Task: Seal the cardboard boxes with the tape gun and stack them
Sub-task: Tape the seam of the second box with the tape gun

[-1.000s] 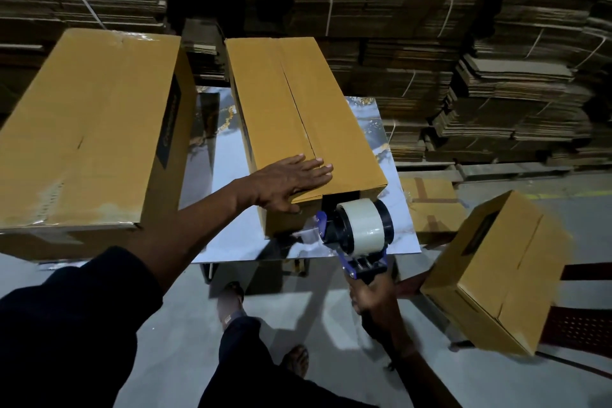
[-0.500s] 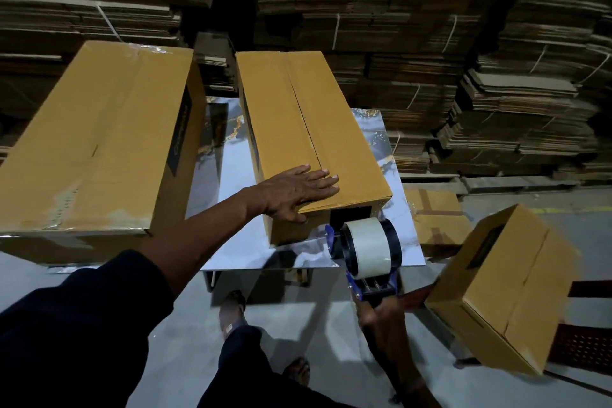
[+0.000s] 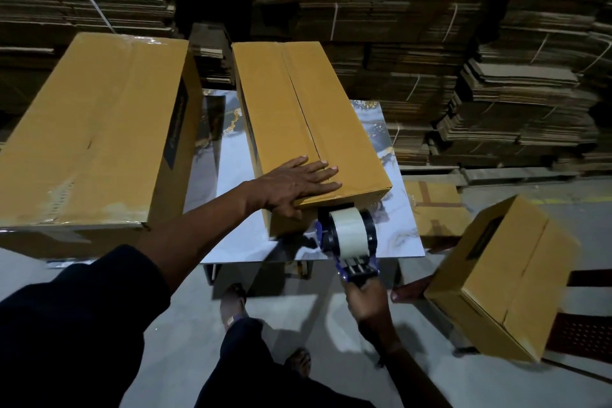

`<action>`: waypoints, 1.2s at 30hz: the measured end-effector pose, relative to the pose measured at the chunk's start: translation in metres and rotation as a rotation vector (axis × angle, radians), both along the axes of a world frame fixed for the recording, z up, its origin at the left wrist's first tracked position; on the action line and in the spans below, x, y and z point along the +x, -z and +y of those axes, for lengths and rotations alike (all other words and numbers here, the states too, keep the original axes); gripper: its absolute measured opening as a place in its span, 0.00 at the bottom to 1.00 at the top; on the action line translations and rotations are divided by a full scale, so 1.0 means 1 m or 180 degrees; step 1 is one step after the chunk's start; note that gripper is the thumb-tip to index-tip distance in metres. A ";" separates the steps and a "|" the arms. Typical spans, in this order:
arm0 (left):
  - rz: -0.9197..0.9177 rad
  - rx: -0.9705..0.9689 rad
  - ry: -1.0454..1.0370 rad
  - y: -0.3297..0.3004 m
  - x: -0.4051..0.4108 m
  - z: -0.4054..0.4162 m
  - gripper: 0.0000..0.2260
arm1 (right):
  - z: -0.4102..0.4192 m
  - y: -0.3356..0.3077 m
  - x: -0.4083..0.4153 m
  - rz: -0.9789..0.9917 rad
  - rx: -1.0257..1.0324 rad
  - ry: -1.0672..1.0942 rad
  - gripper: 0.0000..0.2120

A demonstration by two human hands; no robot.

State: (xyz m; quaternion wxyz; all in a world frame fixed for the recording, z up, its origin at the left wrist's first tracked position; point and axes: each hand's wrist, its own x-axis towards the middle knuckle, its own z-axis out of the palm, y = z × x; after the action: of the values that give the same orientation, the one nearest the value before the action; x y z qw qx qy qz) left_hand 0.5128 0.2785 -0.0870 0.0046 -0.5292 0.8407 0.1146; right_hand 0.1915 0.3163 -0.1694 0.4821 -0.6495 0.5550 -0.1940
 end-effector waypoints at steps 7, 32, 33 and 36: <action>-0.0281 -0.0054 -0.0195 0.002 -0.006 0.000 0.52 | -0.015 0.001 0.014 0.0183 0.0691 0.0137 0.09; -0.0572 0.0113 -0.0315 0.002 -0.002 -0.013 0.53 | -0.036 -0.014 0.038 0.1025 -0.0079 0.0024 0.10; -0.0539 0.0106 -0.0316 0.003 -0.001 -0.014 0.53 | -0.037 -0.017 0.036 0.1281 -0.0292 -0.0082 0.12; -0.0510 0.0056 -0.0275 0.005 0.000 -0.016 0.53 | -0.042 -0.028 0.030 0.1735 -0.0730 -0.0303 0.16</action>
State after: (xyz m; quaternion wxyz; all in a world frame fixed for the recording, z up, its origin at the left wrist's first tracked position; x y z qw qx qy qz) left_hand 0.5128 0.2626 -0.0923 0.0716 -0.5723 0.8130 0.0793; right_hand 0.2210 0.2738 -0.1417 0.2473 -0.7532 0.6074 -0.0512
